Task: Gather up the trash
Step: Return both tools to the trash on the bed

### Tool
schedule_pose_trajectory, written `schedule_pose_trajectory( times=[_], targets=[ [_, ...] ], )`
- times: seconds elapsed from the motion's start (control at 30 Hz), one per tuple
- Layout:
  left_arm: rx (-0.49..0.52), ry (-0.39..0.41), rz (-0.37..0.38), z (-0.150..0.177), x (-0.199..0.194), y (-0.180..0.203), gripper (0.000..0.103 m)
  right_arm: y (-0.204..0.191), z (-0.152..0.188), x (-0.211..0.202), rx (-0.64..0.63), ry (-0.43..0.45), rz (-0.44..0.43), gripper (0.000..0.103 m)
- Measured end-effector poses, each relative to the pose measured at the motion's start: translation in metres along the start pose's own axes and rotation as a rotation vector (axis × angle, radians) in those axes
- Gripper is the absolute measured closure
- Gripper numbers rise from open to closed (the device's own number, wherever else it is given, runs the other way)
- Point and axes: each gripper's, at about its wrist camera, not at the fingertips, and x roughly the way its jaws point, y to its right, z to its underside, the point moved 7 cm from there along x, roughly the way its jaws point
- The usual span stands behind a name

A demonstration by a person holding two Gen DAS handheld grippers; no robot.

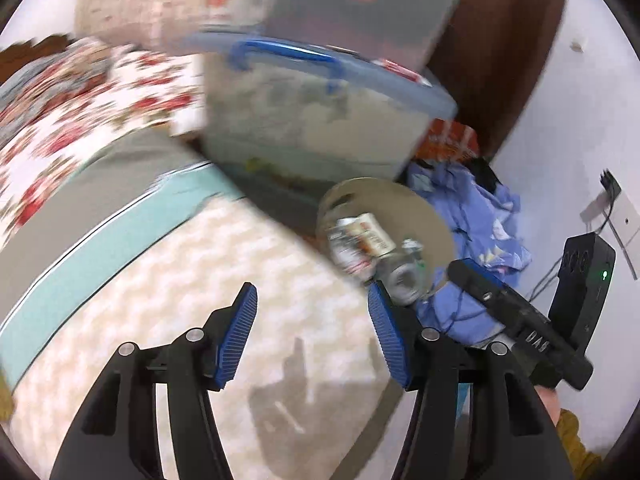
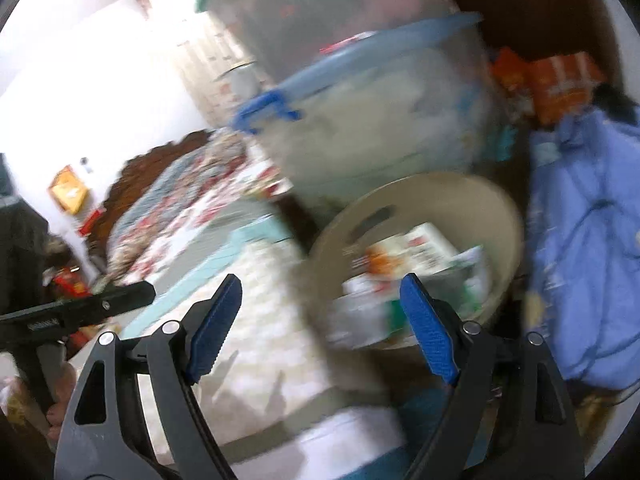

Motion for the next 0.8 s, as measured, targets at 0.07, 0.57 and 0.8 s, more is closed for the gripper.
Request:
schedule_pose_trajectory(
  times=[0.07,0.57,0.8],
  targets=[
    [-0.055,0.007,-0.04,0.024,-0.028,-0.033,0.047,-0.022,0.012,0.007,0.0,-0.041,-0.059,0.021],
    [-0.656,0.18,-0.531,0.214,-0.275,-0.309,0.044,-0.215,0.133,0.066,-0.222,-0.386,-0.306,0.021],
    [-0.801,0.184,-0.324,0.237,-0.26,-0.347,0.051,-0.258,0.174,0.079,-0.308,-0.495,-0.311,0.022]
  ],
)
